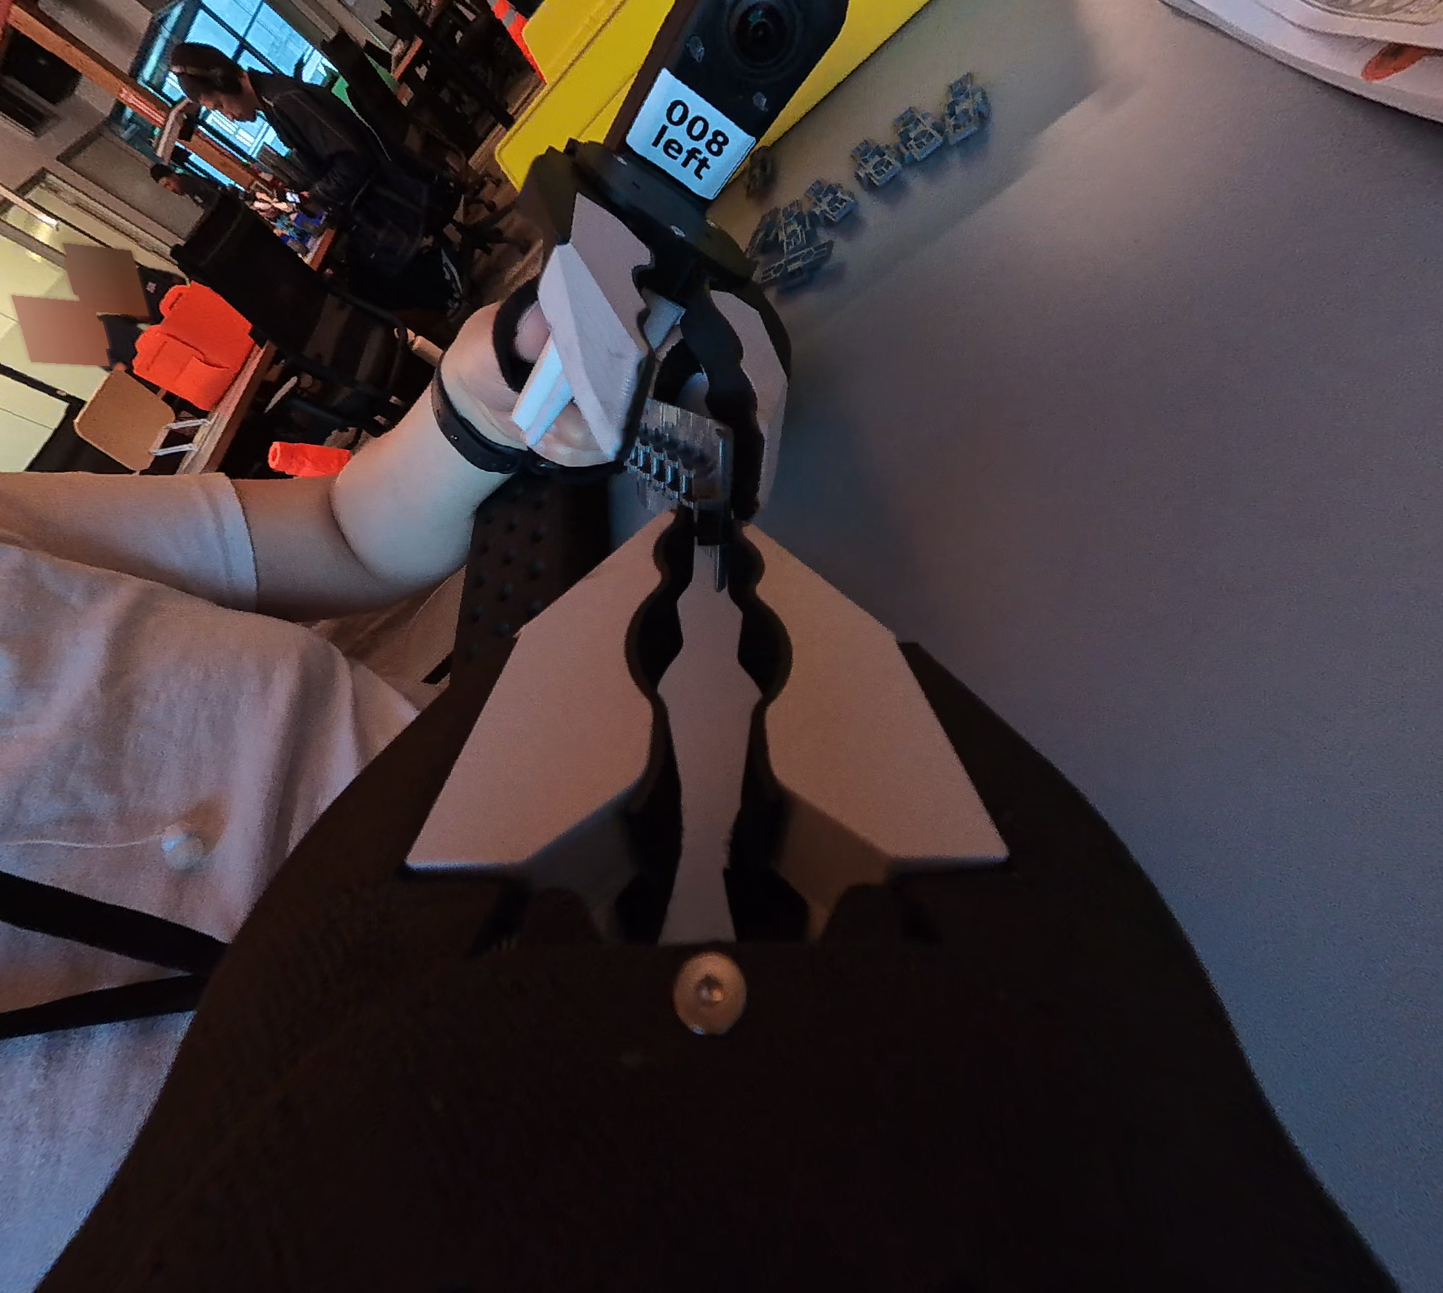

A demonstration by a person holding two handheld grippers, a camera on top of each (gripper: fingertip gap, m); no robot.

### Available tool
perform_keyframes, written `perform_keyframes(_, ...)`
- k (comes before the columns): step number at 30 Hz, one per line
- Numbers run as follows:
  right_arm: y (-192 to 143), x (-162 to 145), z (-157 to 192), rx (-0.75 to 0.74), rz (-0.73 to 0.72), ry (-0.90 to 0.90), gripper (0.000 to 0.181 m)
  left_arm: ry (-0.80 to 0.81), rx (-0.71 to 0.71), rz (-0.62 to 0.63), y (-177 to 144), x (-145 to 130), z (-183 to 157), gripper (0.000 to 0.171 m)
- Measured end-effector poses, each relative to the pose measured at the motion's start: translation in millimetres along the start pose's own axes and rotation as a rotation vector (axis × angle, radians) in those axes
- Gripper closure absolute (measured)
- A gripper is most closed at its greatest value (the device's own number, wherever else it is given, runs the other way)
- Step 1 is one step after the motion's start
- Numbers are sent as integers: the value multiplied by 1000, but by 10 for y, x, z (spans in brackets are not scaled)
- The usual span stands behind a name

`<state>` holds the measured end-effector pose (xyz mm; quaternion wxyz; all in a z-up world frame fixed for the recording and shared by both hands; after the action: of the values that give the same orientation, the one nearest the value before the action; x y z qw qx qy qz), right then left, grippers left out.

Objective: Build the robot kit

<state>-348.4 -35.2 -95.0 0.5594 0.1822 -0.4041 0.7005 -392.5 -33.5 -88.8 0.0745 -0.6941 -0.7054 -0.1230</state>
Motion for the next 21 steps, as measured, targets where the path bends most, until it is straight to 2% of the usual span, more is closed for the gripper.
perform_keyframes(11, -10, -4, -43, -20, -2, 22, 175, 26, 27, 6, 4, -1, 29, 136)
perform_keyframes(17, -16, -15, -89, -21, -5, 72, 175, 9, 19, -17, 23, 16, 13, 125)
perform_keyframes(19, -13, -32, -105, -30, 6, 79, 175, 10, 43, -17, 31, 11, 37, 126)
perform_keyframes(21, -8, -44, -111, -28, 15, 86, 175, 42, 96, -14, 37, 4, 73, 135)
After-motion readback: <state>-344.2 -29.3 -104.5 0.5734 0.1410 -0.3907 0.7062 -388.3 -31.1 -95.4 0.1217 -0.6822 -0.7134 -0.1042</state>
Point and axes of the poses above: each gripper's, where its closed fingertips meet, y out along the fingers, x out of its top, z = x × y across the jaws, the point moved 3 cm from there along -y, back along the fingers, and after that the axes turned 1 degree about -x, right-handed, at the moved point
